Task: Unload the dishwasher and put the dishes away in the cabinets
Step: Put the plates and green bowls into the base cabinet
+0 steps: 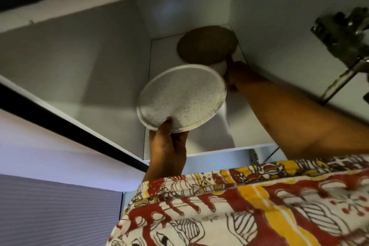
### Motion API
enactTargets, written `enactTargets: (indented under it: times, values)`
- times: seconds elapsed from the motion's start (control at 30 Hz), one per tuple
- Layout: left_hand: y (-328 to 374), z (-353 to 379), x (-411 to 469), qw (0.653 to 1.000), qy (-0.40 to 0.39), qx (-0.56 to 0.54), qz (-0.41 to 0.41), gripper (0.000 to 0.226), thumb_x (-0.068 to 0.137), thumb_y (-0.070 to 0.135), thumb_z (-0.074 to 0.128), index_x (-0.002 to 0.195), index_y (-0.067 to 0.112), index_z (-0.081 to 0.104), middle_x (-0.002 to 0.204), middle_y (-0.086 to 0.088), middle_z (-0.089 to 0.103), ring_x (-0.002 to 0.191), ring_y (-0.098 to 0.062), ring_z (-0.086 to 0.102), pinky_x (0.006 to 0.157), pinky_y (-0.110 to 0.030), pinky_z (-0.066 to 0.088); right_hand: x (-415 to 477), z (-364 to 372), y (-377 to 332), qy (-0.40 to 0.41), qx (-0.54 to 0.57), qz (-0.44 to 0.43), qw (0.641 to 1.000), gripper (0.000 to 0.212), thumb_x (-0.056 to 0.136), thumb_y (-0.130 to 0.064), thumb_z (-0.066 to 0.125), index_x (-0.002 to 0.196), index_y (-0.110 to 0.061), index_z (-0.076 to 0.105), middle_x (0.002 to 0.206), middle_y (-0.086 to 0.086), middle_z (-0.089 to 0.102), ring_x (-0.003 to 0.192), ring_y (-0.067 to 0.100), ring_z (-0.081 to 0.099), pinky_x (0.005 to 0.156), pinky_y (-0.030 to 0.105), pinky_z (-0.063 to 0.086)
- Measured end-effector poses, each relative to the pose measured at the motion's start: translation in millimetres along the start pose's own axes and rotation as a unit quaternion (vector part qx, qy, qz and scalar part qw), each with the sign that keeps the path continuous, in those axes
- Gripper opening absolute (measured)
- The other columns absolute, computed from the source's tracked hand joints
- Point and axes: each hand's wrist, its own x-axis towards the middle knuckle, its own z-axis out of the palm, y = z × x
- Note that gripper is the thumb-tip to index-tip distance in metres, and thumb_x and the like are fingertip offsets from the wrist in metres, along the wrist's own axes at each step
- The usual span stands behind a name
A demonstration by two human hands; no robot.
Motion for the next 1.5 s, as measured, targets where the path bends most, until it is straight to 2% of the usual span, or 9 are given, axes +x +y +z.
enactTargets:
  times: [0.13,0.33,0.47,0.77,0.87,1.03,1.3,1.4,1.5]
  values:
    - [1,4,-11,1.000,0.003,0.003,-0.010,0.053,0.090,-0.003,0.048,0.138,0.018,0.041,0.130,-0.018,0.055,0.102,-0.030,0.062,0.059,-0.034,0.060,-38,7,-4,0.044,0.070,0.027,0.996,0.079,0.093,-0.019,0.052,0.152,-0.022,-0.001,0.130,0.025,0.050,0.116,0.038,0.052,0.090,0.041,0.043]
    - [4,7,-27,1.000,-0.001,0.022,-0.014,0.053,0.089,-0.005,0.048,0.134,0.022,0.044,0.128,-0.017,0.056,0.107,-0.033,0.060,0.071,-0.039,0.059,-131,56,-2,0.226,0.421,-0.108,0.872,0.049,0.089,-0.008,0.058,0.136,-0.009,0.046,0.141,0.008,0.042,0.120,0.012,0.049,0.090,0.013,0.044]
    - [15,19,-45,0.999,0.009,0.009,-0.036,0.045,0.091,0.003,0.051,0.135,0.013,0.043,0.119,-0.016,0.061,0.092,-0.031,0.064,0.066,-0.041,0.059,-147,49,3,0.241,0.390,-0.097,0.883,0.021,0.089,0.003,0.051,0.096,-0.010,0.065,0.128,0.018,0.053,0.106,0.013,0.055,0.079,0.008,0.041]
    - [28,48,-57,0.972,-0.098,0.211,0.023,0.050,0.096,0.026,0.046,0.143,0.036,0.030,0.147,0.001,0.039,0.131,-0.024,0.043,0.100,-0.045,0.043,-126,16,-17,0.177,0.482,-0.068,0.855,0.043,0.090,-0.021,0.062,0.128,-0.003,0.050,0.113,0.008,0.060,0.102,0.020,0.059,0.077,0.024,0.057]
    - [11,10,-34,0.859,-0.067,0.503,0.066,0.052,0.096,0.019,0.049,0.144,0.029,0.032,0.149,0.000,0.036,0.135,-0.022,0.038,0.109,-0.038,0.034,-107,23,-26,0.054,0.653,0.018,0.755,0.051,0.091,-0.014,0.059,0.138,-0.014,0.040,0.134,0.010,0.052,0.117,0.030,0.055,0.084,0.040,0.056]
    - [7,-61,4,0.489,-0.136,0.853,0.126,0.059,0.097,0.025,0.048,0.149,0.024,0.020,0.158,0.002,0.015,0.146,-0.019,0.011,0.116,-0.028,0.010,-89,32,-22,-0.071,0.766,0.100,0.631,0.051,0.097,-0.009,0.047,0.145,-0.019,0.031,0.142,0.016,0.045,0.123,0.039,0.050,0.052,0.034,0.059]
    - [26,-40,33,0.407,-0.179,0.894,0.049,0.071,0.094,0.049,0.042,0.151,0.025,0.006,0.160,0.001,-0.001,0.147,-0.024,-0.001,0.117,-0.038,0.007,-62,45,-35,-0.092,0.692,0.110,0.708,0.092,0.088,0.010,0.054,0.150,-0.035,0.004,0.142,0.005,0.037,0.121,0.029,0.048,0.076,0.035,0.057]
    - [39,-33,40,0.380,-0.178,0.906,0.056,0.068,0.096,0.039,0.045,0.151,0.024,0.007,0.159,0.001,0.004,0.147,-0.020,0.007,0.117,-0.034,0.011,-60,42,-43,-0.100,0.642,0.140,0.747,0.072,0.094,0.000,0.049,0.148,-0.029,0.011,0.097,0.008,0.049,0.075,0.024,0.051,0.056,0.031,0.048]
    - [44,-20,41,0.341,-0.141,0.926,0.075,0.076,0.089,0.035,0.060,0.149,0.027,0.016,0.155,-0.005,0.023,0.141,-0.026,0.027,0.112,-0.038,0.027,-60,40,-49,-0.103,0.403,0.085,0.905,0.063,0.094,-0.016,0.054,0.148,-0.015,0.021,0.093,0.006,0.052,0.083,0.024,0.052,0.062,0.033,0.043]
